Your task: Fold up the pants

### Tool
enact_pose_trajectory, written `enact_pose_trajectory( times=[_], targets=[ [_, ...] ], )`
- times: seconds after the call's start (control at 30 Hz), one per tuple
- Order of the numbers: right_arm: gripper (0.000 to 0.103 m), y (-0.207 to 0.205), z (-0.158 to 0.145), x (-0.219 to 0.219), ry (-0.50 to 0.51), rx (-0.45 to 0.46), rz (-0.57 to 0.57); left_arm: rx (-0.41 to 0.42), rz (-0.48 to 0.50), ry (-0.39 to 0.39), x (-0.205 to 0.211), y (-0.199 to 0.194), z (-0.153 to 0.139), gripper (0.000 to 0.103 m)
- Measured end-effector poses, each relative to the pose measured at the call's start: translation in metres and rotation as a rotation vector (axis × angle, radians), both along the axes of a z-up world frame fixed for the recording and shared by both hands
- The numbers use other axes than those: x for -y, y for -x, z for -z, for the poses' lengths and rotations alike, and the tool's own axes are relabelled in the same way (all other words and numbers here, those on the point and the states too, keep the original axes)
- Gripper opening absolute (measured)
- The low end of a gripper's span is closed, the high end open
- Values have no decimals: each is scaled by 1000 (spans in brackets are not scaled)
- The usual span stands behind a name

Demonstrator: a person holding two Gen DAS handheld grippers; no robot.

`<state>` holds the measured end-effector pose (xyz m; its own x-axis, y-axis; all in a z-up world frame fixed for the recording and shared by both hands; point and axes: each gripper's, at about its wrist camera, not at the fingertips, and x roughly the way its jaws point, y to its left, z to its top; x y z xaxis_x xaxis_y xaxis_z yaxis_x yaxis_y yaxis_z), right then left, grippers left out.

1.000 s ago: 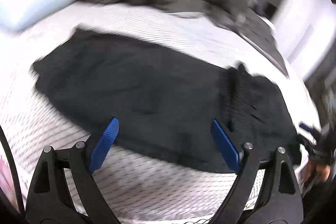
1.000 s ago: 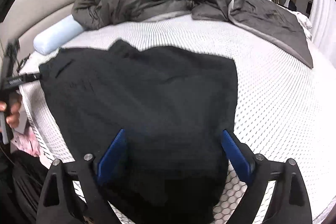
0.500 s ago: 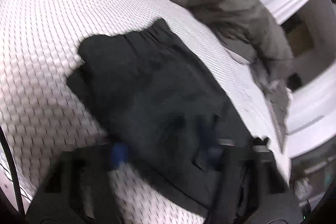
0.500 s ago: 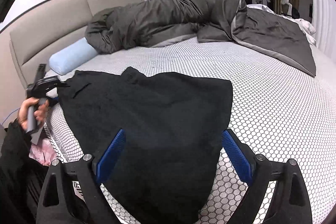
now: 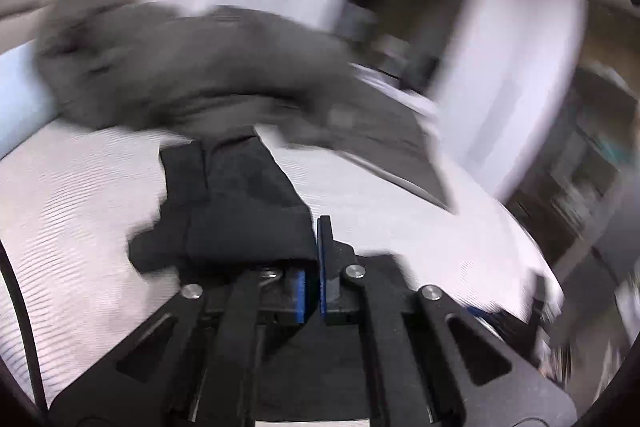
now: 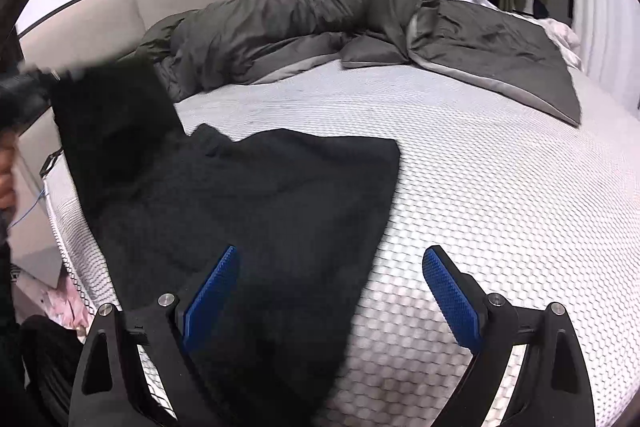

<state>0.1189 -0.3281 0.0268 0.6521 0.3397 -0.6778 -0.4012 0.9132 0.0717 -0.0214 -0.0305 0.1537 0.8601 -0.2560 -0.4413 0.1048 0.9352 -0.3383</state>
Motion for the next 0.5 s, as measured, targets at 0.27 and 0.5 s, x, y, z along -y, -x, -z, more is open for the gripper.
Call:
enact_pose_trajectory(
  times=[0.27,0.5],
  targets=[
    [94,-8,-6,60,-79,-11,163,-114,404,12,92,5,53,85],
    [94,-5,-8,49,-110,-38,111,-97,147,-44,23,0,88,85]
  ],
)
